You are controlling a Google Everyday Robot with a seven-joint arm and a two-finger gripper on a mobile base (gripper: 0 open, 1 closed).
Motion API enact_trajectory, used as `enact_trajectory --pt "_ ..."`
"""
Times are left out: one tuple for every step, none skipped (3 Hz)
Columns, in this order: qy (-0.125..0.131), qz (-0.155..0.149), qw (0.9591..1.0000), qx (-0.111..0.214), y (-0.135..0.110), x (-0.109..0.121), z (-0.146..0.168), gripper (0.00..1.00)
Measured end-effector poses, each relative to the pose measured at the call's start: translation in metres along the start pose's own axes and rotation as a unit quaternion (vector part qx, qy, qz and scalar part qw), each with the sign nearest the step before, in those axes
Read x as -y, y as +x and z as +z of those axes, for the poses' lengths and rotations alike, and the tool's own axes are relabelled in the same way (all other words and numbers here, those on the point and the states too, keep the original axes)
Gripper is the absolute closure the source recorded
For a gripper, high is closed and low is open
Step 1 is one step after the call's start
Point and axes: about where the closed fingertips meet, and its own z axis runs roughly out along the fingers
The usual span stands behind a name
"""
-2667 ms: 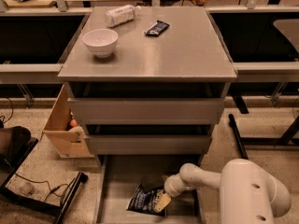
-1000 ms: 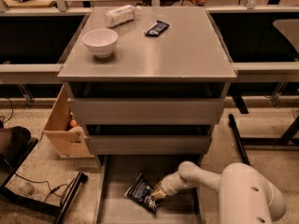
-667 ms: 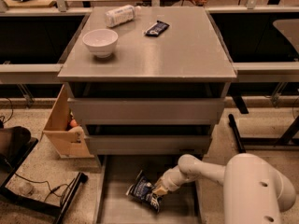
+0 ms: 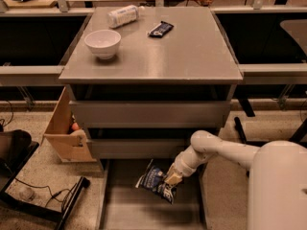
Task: Pick blue chip bag from bottom drawer and place on counter
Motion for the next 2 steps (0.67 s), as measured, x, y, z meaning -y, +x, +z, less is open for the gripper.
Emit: enact_trajectory --pt "0.014 0.013 0.9998 -0.01 -0.015 -0.011 -0.065 1.0" --pt "0.027 0.019 0.9992 -0.022 -0.029 -0.015 -0.111 1.0"
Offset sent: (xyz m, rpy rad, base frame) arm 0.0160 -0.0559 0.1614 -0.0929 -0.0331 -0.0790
